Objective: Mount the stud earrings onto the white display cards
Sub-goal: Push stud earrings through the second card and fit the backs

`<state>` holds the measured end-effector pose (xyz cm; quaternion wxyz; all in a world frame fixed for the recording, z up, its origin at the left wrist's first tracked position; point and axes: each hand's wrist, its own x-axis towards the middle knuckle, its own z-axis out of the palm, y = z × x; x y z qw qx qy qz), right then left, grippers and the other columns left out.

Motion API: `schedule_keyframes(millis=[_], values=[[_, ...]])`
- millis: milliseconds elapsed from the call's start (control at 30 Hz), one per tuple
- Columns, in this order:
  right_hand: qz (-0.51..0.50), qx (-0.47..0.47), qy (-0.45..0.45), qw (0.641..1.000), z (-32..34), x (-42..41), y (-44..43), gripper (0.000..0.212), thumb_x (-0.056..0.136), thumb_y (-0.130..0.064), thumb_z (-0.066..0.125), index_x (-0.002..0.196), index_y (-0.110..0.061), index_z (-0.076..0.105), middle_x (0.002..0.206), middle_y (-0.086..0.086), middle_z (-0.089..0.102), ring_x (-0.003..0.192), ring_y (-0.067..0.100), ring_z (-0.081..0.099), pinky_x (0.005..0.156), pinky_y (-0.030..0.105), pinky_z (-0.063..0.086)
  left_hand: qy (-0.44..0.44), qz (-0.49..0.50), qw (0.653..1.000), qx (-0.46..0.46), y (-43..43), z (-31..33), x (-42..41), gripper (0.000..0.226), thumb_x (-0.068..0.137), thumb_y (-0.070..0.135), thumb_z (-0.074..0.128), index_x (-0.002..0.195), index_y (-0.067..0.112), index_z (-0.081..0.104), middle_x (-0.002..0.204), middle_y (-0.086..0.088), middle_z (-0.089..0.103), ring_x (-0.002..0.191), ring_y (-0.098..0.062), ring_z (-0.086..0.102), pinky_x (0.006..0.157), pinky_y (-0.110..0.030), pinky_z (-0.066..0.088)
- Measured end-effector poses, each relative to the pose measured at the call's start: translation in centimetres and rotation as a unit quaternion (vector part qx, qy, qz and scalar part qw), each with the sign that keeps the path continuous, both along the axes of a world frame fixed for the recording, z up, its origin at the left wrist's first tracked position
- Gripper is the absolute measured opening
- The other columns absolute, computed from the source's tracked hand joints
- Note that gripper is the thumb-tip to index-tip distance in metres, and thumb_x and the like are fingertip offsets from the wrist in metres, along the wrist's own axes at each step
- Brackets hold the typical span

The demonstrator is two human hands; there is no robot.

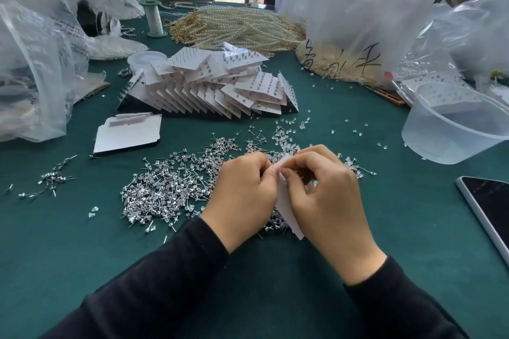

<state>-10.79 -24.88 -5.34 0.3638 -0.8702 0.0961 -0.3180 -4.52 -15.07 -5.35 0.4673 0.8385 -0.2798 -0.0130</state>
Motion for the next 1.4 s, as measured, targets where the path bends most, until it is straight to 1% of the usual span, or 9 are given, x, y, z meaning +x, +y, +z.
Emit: schedule_keyframes(millis=[200, 400, 633, 700, 800, 1033, 1167, 1300, 1400], values=[[-0.016, 0.037, 0.000, 0.999, -0.22, 0.02, 0.52, 0.016, 0.075, 0.004, 0.063, 0.070, -0.011, 0.066, 0.076, -0.003, 0.061, 0.073, 0.007, 0.055, 0.064, 0.014, 0.044, -0.007, 0.007, 1.000, -0.001, -0.05, -0.21, -0.08, 0.024, 0.088, 0.014, 0.053, 0.066, 0.003, 0.058, 0.053, 0.002, 0.046, 0.050, -0.010, 0.039, 0.047, -0.019, 0.028], [-0.033, 0.035, 0.003, 0.999, -0.37, -0.04, 1.08, 0.016, 0.077, 0.002, 0.063, 0.071, -0.013, 0.065, 0.076, -0.006, 0.059, 0.070, 0.008, 0.055, 0.065, 0.022, 0.045, -0.010, 0.020, 1.000, -0.008, -0.07, -0.29, -0.32, 0.033, 0.088, 0.012, 0.052, 0.056, 0.013, 0.045, 0.050, 0.005, 0.041, 0.049, -0.008, 0.037, 0.048, -0.017, 0.029], [-0.039, 0.034, -0.042, 0.998, 0.03, -0.29, 0.69, 0.013, 0.078, 0.005, 0.063, 0.073, -0.007, 0.064, 0.078, -0.003, 0.058, 0.074, 0.006, 0.053, 0.063, 0.007, 0.039, 0.028, -0.009, 0.998, -0.061, -0.06, 0.37, -0.35, 0.027, 0.087, 0.019, 0.055, 0.065, 0.005, 0.060, 0.050, 0.005, 0.046, 0.047, -0.007, 0.038, 0.049, -0.020, 0.031], [-0.037, 0.036, -0.056, 0.997, 0.11, -0.36, 0.57, 0.013, 0.077, 0.006, 0.064, 0.073, -0.007, 0.064, 0.079, -0.002, 0.058, 0.075, 0.005, 0.053, 0.065, 0.007, 0.039, 0.041, -0.038, 0.996, -0.067, -0.01, 0.50, -0.35, 0.030, 0.089, 0.021, 0.052, 0.069, 0.001, 0.061, 0.053, -0.005, 0.050, 0.049, -0.012, 0.040, 0.050, -0.026, 0.033], [-0.034, 0.043, -0.062, 0.997, 0.14, -0.41, 0.45, 0.013, 0.078, 0.003, 0.065, 0.074, -0.009, 0.064, 0.079, -0.001, 0.058, 0.073, 0.004, 0.053, 0.064, 0.004, 0.038, -0.002, -0.057, 0.996, -0.064, 0.05, 0.57, -0.39, 0.032, 0.091, 0.016, 0.050, 0.070, -0.005, 0.061, 0.057, -0.019, 0.053, 0.053, -0.026, 0.042, 0.052, -0.035, 0.035], [-0.029, 0.039, -0.068, 0.996, -0.15, -0.33, 0.65, 0.009, 0.078, 0.001, 0.065, 0.073, -0.007, 0.065, 0.076, 0.000, 0.059, 0.071, 0.008, 0.053, 0.062, 0.011, 0.042, -0.100, -0.010, 0.994, -0.049, 0.02, 0.26, -0.63, 0.036, 0.086, 0.022, 0.044, 0.054, 0.005, 0.047, 0.045, 0.008, 0.035, 0.045, -0.012, 0.032, 0.046, -0.020, 0.024], [-0.022, 0.018, -0.099, 0.995, -0.26, -0.26, 0.75, 0.009, 0.079, 0.000, 0.062, 0.075, -0.007, 0.064, 0.079, -0.002, 0.058, 0.069, 0.007, 0.053, 0.064, 0.012, 0.043, -0.121, -0.020, 0.990, -0.065, 0.21, 0.57, -0.53, 0.036, 0.087, 0.020, 0.044, 0.052, 0.009, 0.043, 0.043, 0.008, 0.034, 0.047, -0.015, 0.034, 0.044, -0.018, 0.024], [-0.033, -0.031, -0.126, 0.991, -0.48, -0.08, 0.81, 0.009, 0.077, 0.004, 0.064, 0.077, -0.004, 0.066, 0.082, 0.002, 0.060, 0.072, 0.014, 0.056, 0.067, 0.022, 0.046, -0.119, -0.050, 0.990, -0.060, 0.46, 0.57, -0.23, 0.040, 0.087, 0.022, 0.042, 0.063, -0.005, 0.057, 0.050, -0.009, 0.052, 0.048, -0.019, 0.043, 0.049, -0.029, 0.034], [-0.042, -0.039, -0.123, 0.991, -0.38, 0.06, 0.65, 0.008, 0.076, 0.002, 0.066, 0.076, -0.006, 0.067, 0.080, 0.002, 0.062, 0.071, 0.012, 0.055, 0.067, 0.017, 0.044, -0.109, -0.033, 0.991, -0.066, 0.39, 0.63, -0.23, 0.040, 0.086, 0.023, 0.043, 0.058, -0.004, 0.053, 0.046, -0.003, 0.042, 0.048, -0.017, 0.036, 0.047, -0.024, 0.028]])
